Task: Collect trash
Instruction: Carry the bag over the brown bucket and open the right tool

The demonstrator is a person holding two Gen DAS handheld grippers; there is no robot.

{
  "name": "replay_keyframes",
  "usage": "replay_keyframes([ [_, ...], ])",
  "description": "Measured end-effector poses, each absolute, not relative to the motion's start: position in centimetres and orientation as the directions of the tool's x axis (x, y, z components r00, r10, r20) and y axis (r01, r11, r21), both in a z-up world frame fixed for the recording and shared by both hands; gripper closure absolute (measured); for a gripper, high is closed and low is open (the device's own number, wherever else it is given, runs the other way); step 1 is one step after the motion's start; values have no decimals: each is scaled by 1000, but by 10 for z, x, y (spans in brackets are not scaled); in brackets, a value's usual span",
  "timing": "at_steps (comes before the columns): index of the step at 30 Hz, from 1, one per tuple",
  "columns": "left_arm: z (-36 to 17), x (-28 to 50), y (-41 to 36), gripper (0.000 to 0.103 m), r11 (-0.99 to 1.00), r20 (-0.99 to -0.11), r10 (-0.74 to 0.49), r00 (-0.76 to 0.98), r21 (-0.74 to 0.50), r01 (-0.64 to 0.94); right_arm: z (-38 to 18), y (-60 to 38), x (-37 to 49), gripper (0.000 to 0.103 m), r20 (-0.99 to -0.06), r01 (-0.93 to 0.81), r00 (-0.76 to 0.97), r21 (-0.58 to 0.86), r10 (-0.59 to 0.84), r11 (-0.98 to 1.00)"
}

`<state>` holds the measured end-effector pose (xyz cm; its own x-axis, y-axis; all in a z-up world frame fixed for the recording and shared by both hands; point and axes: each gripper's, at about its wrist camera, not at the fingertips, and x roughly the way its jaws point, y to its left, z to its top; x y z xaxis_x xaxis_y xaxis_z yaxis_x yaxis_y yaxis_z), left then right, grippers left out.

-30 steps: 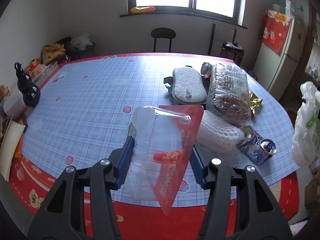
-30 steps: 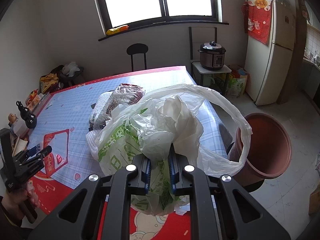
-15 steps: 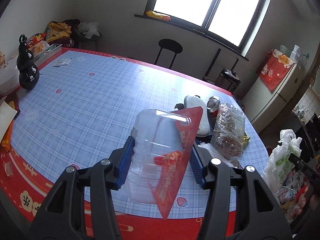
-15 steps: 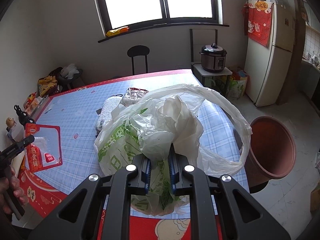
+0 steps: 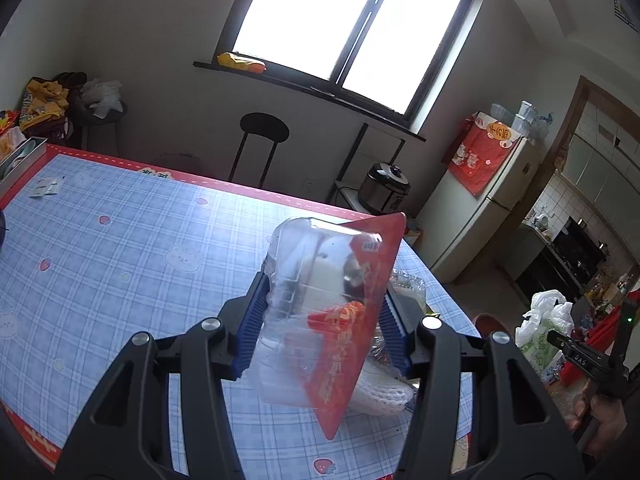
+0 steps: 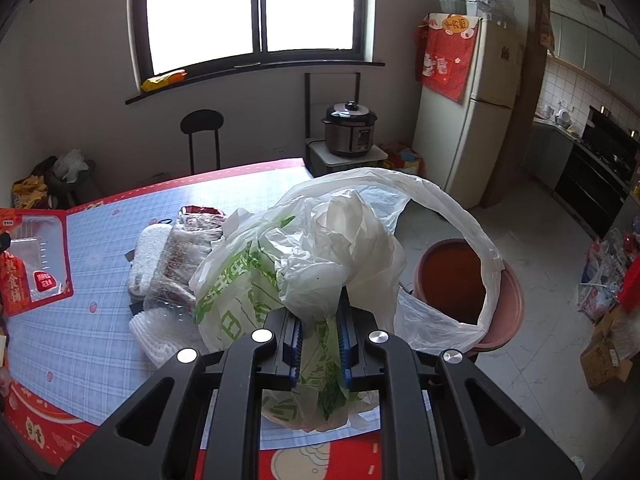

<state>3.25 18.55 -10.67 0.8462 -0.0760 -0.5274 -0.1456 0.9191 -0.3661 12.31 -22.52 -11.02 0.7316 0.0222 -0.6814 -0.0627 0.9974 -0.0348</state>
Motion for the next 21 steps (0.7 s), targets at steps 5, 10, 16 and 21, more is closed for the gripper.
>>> replay_keyframes([
  [5, -99, 45, 166, 49, 913, -518, -89, 851, -384, -138, -107, -295, 140, 88, -661, 44, 745, -84, -88, 996],
  [10, -93, 44, 138, 49, 914, -515, -10, 857, -352, -201, -112, -371, 184, 88, -660, 99, 739, -89, -133, 991],
  [16, -80, 37, 88, 49, 891, -523, 83, 848, -342, -298, -121, -450, 240, 88, -671, 117, 726, -96, -151, 989],
  [21, -67, 31, 45, 49, 891, -509, 132, 851, -316, -327, -136, -489, 276, 87, -695, 113, 706, -80, -137, 990],
])
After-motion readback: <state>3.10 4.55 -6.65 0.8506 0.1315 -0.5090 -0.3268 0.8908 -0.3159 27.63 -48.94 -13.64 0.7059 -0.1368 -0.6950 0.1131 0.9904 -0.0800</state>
